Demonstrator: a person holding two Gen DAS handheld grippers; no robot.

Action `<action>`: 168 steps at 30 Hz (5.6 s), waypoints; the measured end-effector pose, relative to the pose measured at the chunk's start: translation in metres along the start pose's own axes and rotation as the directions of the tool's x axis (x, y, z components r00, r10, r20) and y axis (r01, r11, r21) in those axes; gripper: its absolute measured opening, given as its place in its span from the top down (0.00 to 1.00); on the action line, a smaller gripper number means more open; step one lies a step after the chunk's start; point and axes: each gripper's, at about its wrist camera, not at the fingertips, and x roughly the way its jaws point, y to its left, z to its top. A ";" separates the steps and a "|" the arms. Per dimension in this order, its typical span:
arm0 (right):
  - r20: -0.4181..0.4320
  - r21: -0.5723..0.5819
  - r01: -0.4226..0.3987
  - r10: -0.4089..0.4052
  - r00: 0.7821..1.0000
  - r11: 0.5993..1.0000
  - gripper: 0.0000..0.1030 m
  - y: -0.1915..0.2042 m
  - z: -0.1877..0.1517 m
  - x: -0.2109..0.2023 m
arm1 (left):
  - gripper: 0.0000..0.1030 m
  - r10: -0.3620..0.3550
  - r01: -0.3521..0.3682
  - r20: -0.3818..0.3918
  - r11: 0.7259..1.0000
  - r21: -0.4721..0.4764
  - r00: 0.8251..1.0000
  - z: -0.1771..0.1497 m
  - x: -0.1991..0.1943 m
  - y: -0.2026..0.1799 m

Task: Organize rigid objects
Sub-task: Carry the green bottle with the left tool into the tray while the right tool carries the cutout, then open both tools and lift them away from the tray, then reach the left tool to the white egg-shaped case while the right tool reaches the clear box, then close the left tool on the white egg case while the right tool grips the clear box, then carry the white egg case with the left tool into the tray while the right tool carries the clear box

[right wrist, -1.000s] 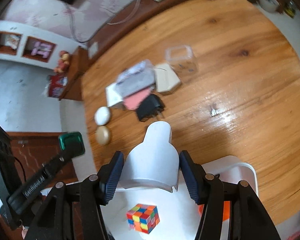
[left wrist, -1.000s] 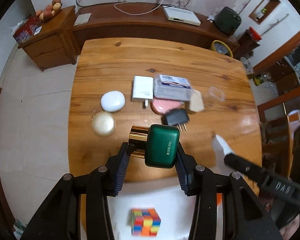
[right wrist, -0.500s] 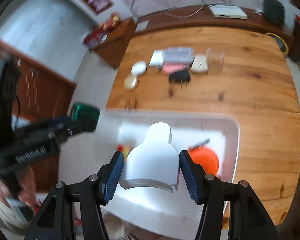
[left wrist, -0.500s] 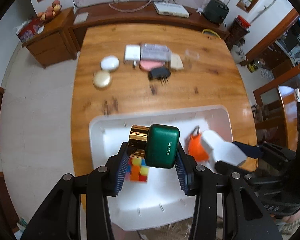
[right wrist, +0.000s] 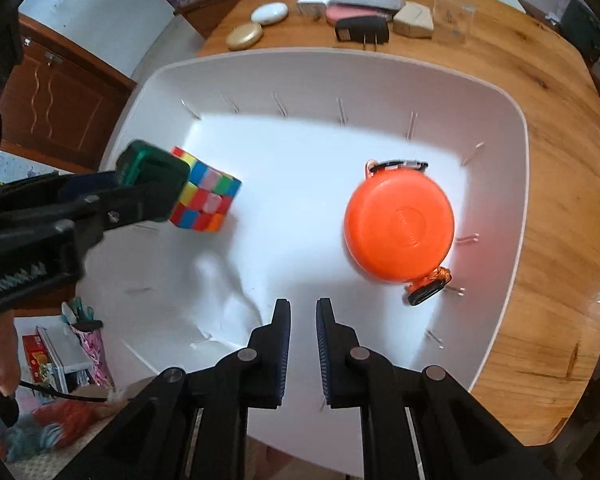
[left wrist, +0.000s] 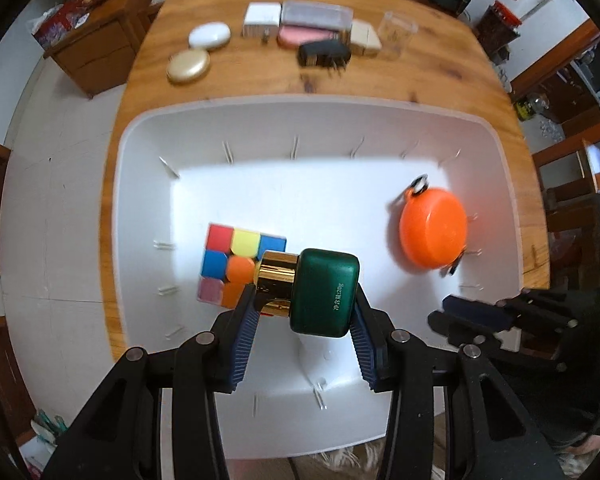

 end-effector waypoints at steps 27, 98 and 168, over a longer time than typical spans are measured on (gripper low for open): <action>0.055 -0.009 0.129 -0.128 0.990 0.992 0.49 0.005 -0.021 -0.009 | 0.18 0.080 -0.085 0.048 0.990 0.114 0.996 -0.014 0.007 -0.016; 0.296 0.376 0.095 -0.216 0.930 0.922 0.32 -0.086 0.233 -0.131 | 0.18 0.053 -0.052 0.169 0.999 -0.006 0.984 0.233 -0.050 0.107; 0.150 0.552 -0.001 -0.098 0.984 0.834 0.48 -0.162 0.249 -0.021 | 0.42 0.161 -0.153 0.024 0.969 -0.193 0.987 0.261 0.056 0.101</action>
